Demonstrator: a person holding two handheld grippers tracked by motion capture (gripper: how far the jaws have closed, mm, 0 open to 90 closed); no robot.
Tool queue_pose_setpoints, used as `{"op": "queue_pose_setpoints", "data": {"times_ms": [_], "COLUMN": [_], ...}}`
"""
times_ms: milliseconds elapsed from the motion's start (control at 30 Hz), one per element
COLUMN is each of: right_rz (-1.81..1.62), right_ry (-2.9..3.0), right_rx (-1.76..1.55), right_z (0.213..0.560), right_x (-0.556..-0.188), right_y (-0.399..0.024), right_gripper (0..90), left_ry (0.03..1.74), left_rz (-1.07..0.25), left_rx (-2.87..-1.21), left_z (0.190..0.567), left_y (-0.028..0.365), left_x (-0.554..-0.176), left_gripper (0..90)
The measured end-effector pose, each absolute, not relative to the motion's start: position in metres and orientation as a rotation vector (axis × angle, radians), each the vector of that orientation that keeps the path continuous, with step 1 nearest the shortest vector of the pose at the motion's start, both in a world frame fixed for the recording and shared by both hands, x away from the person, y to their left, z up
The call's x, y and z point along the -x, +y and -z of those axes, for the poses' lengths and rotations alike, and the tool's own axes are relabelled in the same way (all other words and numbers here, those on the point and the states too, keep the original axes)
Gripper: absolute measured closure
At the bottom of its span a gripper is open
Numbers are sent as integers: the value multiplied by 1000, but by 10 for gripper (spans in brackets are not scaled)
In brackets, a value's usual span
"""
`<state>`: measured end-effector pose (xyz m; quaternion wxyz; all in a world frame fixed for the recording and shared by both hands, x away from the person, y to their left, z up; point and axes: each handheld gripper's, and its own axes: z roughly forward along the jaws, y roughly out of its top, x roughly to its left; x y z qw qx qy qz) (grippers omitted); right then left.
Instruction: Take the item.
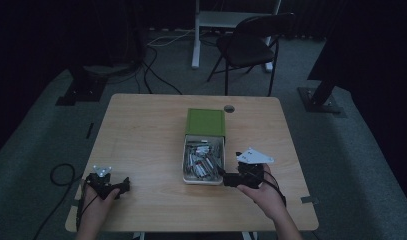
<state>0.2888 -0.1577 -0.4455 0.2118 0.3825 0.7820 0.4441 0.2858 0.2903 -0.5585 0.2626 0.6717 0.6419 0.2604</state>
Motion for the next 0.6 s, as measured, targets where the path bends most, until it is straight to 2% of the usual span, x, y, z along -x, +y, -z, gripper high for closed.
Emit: {"op": "queue_pose_setpoints", "data": {"times_ms": [267, 333, 433, 533, 600], "right_rz": [-1264, -1256, -1250, -1222, -1198], "right_ry": [2216, 2227, 2239, 2243, 2257], "right_rx": [-1012, -999, -989, -963, -962], "right_z": [449, 452, 455, 459, 462], "right_x": [-287, -286, -286, -286, -287], "right_y": [-140, -136, -130, -125, -122], "right_gripper": [159, 193, 194, 247, 322], "left_ry": [1736, 1736, 1736, 1736, 1736], "left_rz": [-704, -704, -705, -705, -705], "left_rx": [-1817, -1817, -1817, -1817, -1817], "left_z": [559, 559, 559, 559, 559], "left_y": [290, 290, 290, 290, 290], "left_x": [-286, -286, -286, -286, -286], "left_gripper": [9, 9, 9, 9, 9]}}
